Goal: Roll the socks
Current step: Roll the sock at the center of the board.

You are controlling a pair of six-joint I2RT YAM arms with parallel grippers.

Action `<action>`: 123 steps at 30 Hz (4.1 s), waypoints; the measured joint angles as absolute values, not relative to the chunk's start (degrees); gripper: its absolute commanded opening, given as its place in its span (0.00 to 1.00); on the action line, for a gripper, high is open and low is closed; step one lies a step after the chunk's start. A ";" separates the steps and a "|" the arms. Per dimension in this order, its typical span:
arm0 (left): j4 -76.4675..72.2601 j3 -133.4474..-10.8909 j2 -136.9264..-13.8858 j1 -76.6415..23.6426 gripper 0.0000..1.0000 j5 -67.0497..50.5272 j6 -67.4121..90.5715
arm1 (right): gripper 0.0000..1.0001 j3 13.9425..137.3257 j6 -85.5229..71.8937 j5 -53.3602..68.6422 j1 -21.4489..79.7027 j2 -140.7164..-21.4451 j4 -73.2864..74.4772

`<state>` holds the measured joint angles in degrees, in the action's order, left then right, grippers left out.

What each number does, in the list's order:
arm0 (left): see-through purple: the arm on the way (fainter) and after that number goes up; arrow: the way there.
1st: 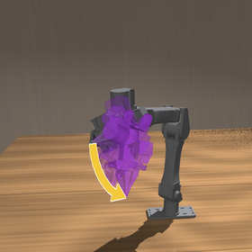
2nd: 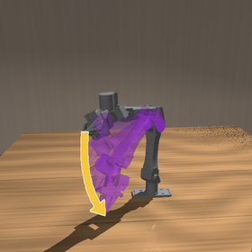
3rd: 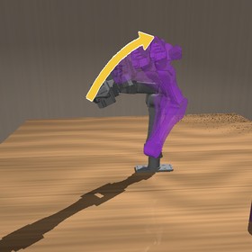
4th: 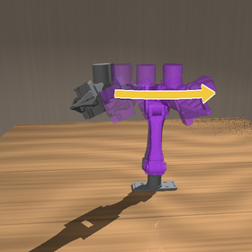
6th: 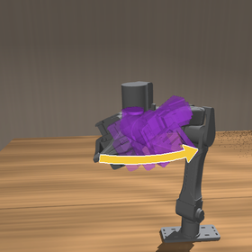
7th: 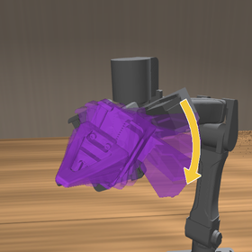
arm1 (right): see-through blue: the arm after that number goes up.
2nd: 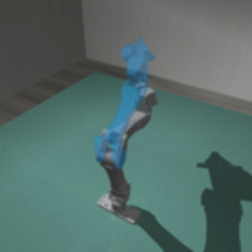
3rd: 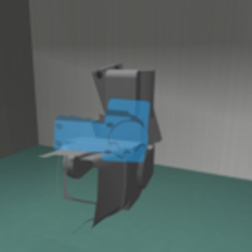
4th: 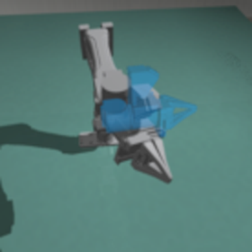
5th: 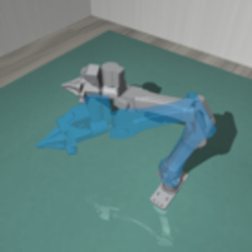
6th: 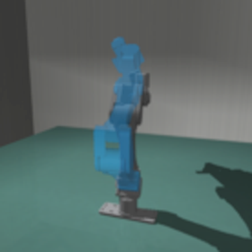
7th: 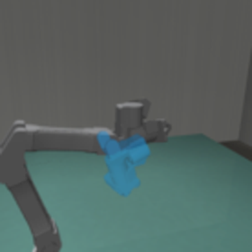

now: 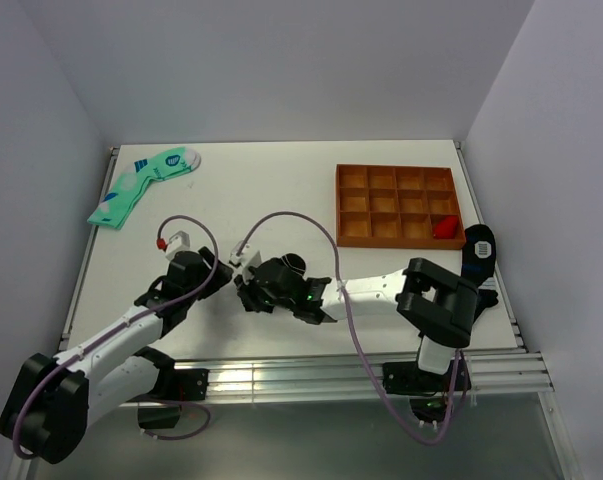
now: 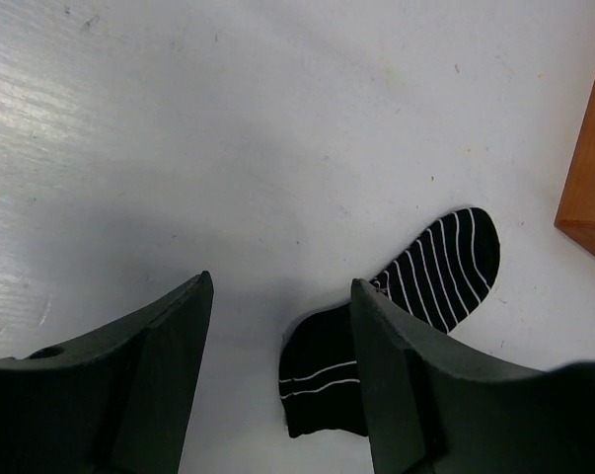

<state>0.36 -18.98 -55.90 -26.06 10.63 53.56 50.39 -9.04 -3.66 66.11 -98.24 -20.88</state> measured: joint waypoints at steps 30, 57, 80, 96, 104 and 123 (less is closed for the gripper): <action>8.82 -27.99 -52.12 -19.05 0.75 15.73 55.27 | 0.25 60.20 -14.09 -16.16 71.75 -106.48 -6.11; 7.09 -27.99 -54.54 -18.94 0.75 13.65 55.16 | 0.35 64.18 -14.26 -23.18 73.78 -110.26 0.08; 6.20 -27.99 -55.40 -18.94 0.75 12.56 54.94 | 0.39 64.69 -13.87 -26.41 75.02 -108.99 2.90; 4.75 -27.99 -56.90 -18.92 0.74 11.81 54.72 | 0.41 65.98 -13.89 -26.74 75.02 -110.34 3.46; 4.12 -27.99 -56.99 -18.92 0.74 11.81 54.72 | 0.41 66.02 -14.28 -25.93 75.02 -111.22 3.40; 4.16 -27.99 -56.99 -18.87 0.73 11.73 54.70 | 0.26 67.77 -16.16 -24.77 75.02 -113.75 0.78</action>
